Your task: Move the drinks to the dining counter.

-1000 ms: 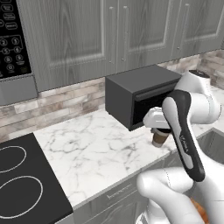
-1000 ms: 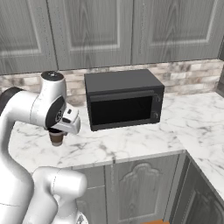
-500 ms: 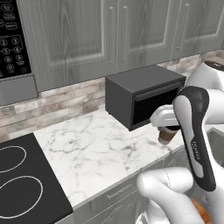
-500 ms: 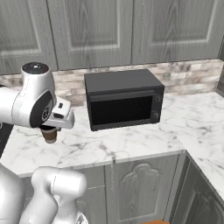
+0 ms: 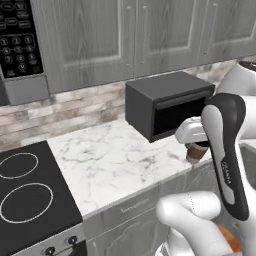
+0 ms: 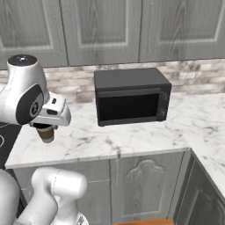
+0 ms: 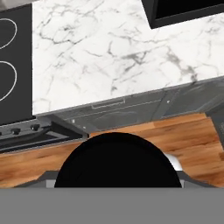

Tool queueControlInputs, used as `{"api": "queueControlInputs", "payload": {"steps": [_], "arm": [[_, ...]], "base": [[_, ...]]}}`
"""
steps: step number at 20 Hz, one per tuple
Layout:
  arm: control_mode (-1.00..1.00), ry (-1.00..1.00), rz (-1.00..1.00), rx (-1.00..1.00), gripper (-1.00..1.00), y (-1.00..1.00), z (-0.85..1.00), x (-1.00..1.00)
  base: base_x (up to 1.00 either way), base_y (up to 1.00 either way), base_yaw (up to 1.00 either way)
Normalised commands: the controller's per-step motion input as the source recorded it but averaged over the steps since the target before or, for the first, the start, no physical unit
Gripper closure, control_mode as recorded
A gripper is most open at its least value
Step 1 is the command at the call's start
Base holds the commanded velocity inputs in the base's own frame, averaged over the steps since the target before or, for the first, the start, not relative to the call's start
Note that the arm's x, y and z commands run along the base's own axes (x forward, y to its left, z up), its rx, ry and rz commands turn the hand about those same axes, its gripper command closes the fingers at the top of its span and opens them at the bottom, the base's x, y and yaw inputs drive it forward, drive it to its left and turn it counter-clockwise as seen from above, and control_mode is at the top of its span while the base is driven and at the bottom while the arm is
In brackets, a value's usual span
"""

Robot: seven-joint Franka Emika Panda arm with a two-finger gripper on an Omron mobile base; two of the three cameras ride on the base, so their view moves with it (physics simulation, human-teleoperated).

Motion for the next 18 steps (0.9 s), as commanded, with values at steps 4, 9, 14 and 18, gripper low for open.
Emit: {"api": "queueControlInputs", "payload": {"steps": [4, 9, 14, 18], "arm": [[1.0, 0.0, 0.0, 0.0, 1.0, 0.0, 0.0, 0.0], [1.0, 0.0, 0.0, 0.0, 1.0, 0.0, 0.0, 0.0], [1.0, 0.0, 0.0, 0.0, 1.0, 0.0, 0.0, 0.0], [1.0, 0.0, 0.0, 0.0, 1.0, 0.0, 0.0, 0.0]], "base": [[-0.42, 0.12, 0.46], [-0.07, 0.61, -0.08], [-0.21, 1.0, 0.27], [0.0, 0.56, 0.88]]}}
